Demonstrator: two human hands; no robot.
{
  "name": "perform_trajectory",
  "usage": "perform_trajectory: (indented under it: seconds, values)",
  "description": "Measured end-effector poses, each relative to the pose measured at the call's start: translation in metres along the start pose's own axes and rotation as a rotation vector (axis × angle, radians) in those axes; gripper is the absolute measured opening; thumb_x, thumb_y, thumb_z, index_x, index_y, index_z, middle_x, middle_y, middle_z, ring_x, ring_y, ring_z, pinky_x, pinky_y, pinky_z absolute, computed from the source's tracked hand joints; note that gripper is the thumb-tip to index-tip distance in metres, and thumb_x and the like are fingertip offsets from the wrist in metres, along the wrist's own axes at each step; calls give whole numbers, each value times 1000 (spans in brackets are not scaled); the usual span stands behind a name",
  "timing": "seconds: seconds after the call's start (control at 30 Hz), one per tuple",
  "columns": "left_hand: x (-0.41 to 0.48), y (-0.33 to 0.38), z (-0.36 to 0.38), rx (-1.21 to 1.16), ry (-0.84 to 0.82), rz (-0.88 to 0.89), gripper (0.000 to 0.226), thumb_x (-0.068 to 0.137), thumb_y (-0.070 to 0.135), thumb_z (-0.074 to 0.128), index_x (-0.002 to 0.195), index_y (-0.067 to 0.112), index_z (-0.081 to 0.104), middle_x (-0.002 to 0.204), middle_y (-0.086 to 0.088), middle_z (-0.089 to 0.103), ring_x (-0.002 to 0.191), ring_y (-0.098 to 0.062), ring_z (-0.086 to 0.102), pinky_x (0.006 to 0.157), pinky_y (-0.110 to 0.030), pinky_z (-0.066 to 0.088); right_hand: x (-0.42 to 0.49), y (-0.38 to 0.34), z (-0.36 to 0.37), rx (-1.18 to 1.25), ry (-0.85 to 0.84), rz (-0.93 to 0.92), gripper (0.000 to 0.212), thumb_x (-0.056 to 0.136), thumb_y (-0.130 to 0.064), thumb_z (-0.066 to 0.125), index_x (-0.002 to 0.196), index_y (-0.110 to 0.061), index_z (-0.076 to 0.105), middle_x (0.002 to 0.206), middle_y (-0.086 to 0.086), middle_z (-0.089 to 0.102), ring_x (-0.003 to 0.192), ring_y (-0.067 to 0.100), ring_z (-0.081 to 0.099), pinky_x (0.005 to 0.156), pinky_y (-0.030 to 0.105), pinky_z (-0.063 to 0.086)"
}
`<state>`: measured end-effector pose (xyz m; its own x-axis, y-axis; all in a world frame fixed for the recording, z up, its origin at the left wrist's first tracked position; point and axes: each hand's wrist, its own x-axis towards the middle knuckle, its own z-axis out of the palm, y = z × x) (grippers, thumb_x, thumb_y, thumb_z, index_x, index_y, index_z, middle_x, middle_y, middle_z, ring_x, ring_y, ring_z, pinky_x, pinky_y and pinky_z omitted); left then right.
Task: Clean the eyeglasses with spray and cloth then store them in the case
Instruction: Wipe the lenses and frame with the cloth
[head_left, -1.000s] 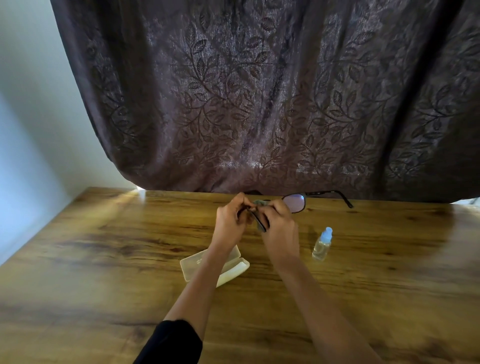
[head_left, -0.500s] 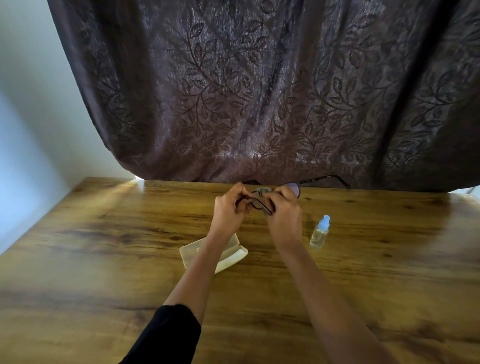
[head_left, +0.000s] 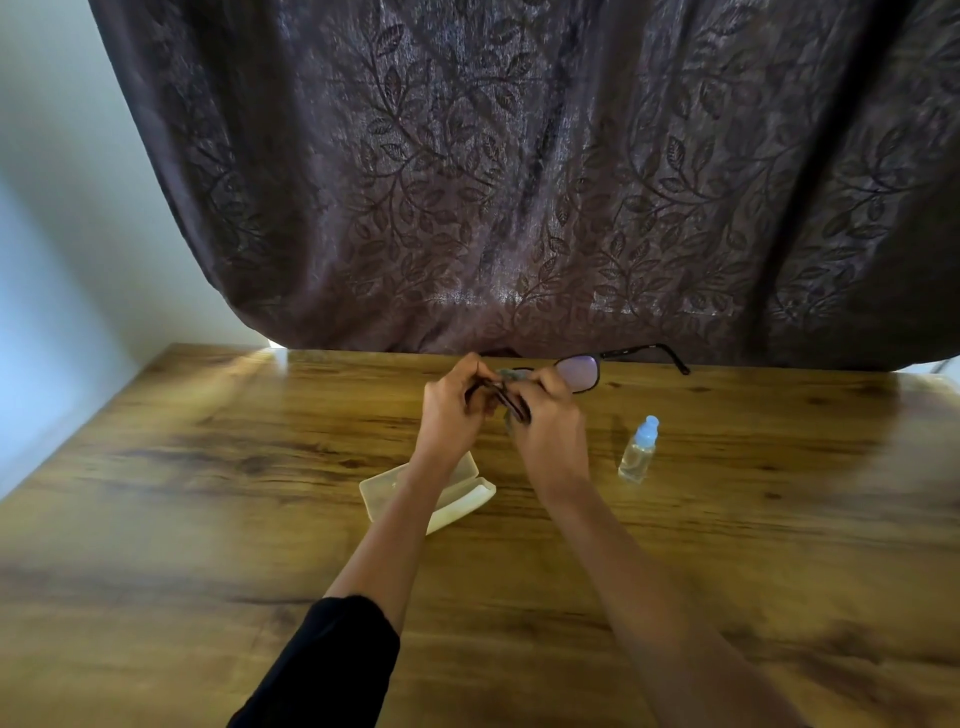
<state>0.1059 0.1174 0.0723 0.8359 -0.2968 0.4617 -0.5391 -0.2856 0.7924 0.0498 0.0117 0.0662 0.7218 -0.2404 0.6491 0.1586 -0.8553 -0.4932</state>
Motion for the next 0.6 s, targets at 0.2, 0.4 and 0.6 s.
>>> perform_trajectory:
  seconds: [0.2,0.4,0.6]
  values:
    - [-3,2,1,-6,-17,-14,21,79,-14,48,85,4,57,72,-8,67,62,-13,64,64,-36,55,0,-1,-3,34,31,101,19,78,-4,68,96,-1,69,93,10,60,71,20,62,63,29,55]
    - [-4,0,0,-5,-39,-20,27,80,-14,50,82,13,57,79,-12,70,67,-20,67,63,-32,56,0,9,-6,10,25,125,22,78,-5,67,100,-1,68,93,11,58,72,22,61,63,33,55]
    - [-3,-1,-4,22,-30,-10,27,77,-16,48,82,9,57,74,-10,68,63,-15,64,59,-25,52,-5,-2,-1,8,-33,39,16,76,-2,68,92,0,70,87,10,59,64,21,61,58,18,45]
